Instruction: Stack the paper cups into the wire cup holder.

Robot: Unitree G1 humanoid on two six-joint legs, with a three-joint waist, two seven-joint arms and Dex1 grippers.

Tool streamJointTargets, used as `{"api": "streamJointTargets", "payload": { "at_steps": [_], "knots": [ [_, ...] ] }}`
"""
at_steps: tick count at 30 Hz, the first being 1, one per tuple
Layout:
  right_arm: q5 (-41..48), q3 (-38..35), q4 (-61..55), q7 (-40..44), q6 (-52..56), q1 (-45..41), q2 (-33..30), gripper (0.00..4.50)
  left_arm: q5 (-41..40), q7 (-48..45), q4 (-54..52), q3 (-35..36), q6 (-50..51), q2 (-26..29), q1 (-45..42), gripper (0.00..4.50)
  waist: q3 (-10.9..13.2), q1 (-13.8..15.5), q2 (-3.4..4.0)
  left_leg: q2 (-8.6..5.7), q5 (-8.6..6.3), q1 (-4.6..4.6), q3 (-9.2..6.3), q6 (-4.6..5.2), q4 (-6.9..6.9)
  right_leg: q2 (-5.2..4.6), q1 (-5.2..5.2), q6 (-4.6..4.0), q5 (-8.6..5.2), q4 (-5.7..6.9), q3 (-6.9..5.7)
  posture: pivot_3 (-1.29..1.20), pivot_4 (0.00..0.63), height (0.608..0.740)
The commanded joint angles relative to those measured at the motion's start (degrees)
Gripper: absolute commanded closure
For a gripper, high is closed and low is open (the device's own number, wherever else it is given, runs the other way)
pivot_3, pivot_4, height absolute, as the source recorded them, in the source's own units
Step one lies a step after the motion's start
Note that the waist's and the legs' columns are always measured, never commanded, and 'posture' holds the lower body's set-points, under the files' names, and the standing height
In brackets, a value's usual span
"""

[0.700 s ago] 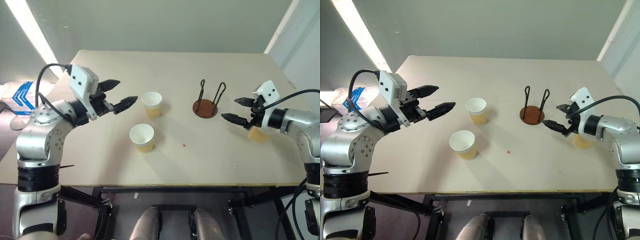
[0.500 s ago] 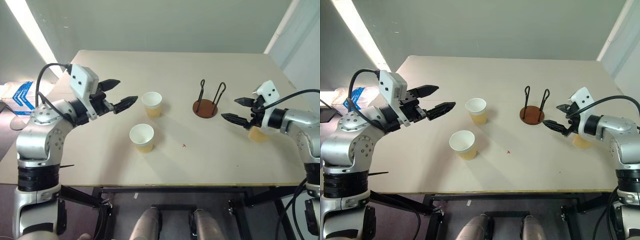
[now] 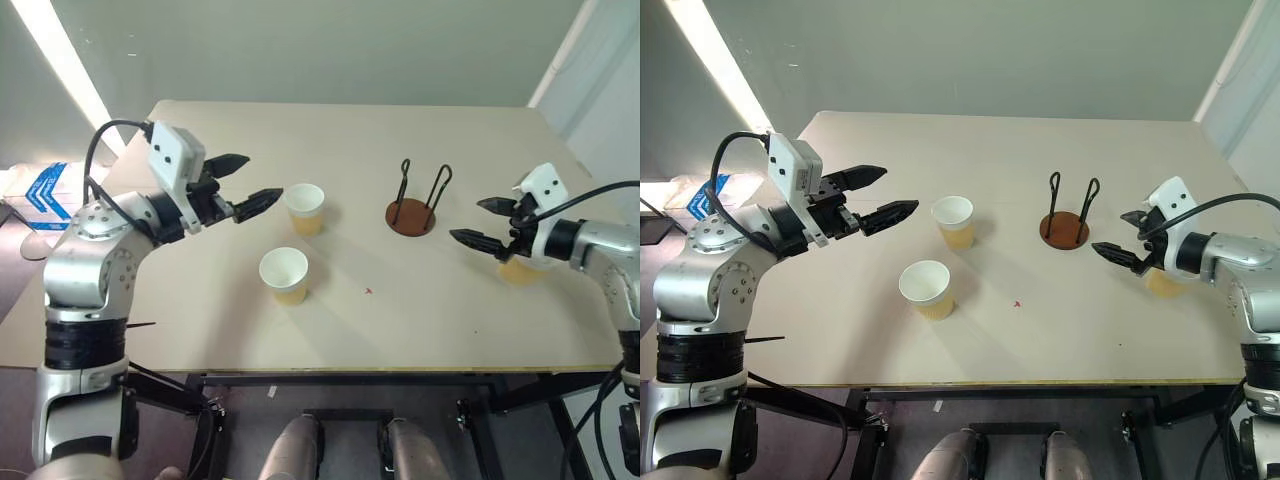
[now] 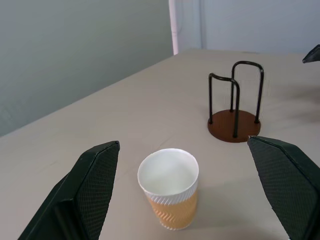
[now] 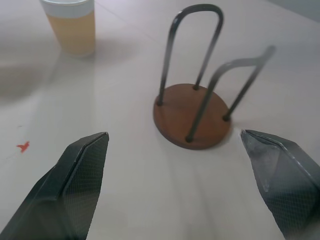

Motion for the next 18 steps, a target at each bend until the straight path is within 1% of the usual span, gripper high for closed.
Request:
{"api": "streamJointTargets", "payload": {
  "at_steps": [1, 5, 8, 11, 13, 14, 18],
  "knots": [
    [0.8, -2.7, -4.3, -0.3, 1.0, 1.1, -1.8, 0.04, -0.4, -2.9, 1.0, -1.1, -1.5, -0.1, -2.5, 0.0, 0.0, 0.0, -0.01, 0.0, 0.0, -0.01, 0.0, 0.0, -0.01, 0.0, 0.0, 0.0, 0.0, -0.01, 0.0, 0.0, 0.15, 0.74],
    [1.1, -3.5, -5.1, -1.7, 2.1, 1.4, -1.1, 0.04, 0.9, -4.8, 4.4, -3.1, -3.1, -0.8, -5.4, 0.0, 0.0, 0.0, -0.01, 0.0, 0.0, 0.0, 0.0, 0.01, 0.0, 0.0, 0.0, 0.0, 0.0, -0.02, 0.0, 0.0, 0.15, 0.74],
    [1.2, -2.7, -5.2, -2.7, 2.7, 0.7, -0.1, 0.04, 1.4, -5.8, 6.7, -3.9, -4.0, -1.5, -7.4, 0.0, 0.0, -0.1, -0.01, 0.0, 0.01, 0.0, -0.01, 0.02, 0.01, 0.0, 0.01, 0.01, 0.01, 0.0, 0.0, 0.0, 0.15, 0.74],
    [-1.3, 0.6, -0.7, -5.4, 4.9, -3.8, 1.6, 0.04, 2.3, -7.2, 8.8, -5.4, -5.3, -2.9, -9.2, 0.0, 0.0, -0.1, -0.01, 0.0, 0.06, 0.01, 0.0, 0.1, 0.02, 0.0, 0.01, 0.02, 0.01, 0.01, 0.01, 0.0, 0.15, 0.74],
    [-1.6, 1.8, 0.9, -5.0, 5.2, -5.5, 2.4, 0.04, 2.5, -7.8, 9.8, -5.6, -5.8, -3.4, -9.9, 0.0, 0.0, -0.1, -0.01, -0.01, 0.14, 0.02, 0.01, 0.22, 0.03, 0.0, 0.02, 0.07, 0.05, 0.0, 0.04, 0.0, 0.15, 0.74],
    [-2.0, 2.4, 1.9, -4.9, 4.9, -6.5, 2.8, 0.04, 2.6, -8.0, 10.2, -5.6, -6.1, -3.6, -10.2, 0.0, 0.0, -0.1, -0.01, -0.01, 0.33, 0.02, 0.01, 0.55, 0.03, -0.01, 0.01, 0.08, 0.05, 0.0, 0.04, 0.0, 0.15, 0.74],
    [-3.9, 4.8, 7.2, -4.4, 3.9, -11.2, 4.6, 0.04, 3.1, -8.4, 11.4, -5.7, -6.6, -4.1, -10.6, 0.0, 0.0, -0.2, -0.01, 0.01, 0.32, 0.0, -0.01, 0.55, -0.04, 0.0, -0.02, 0.07, 0.04, -0.02, 0.0, 0.0, 0.15, 0.74]
  ]
}}
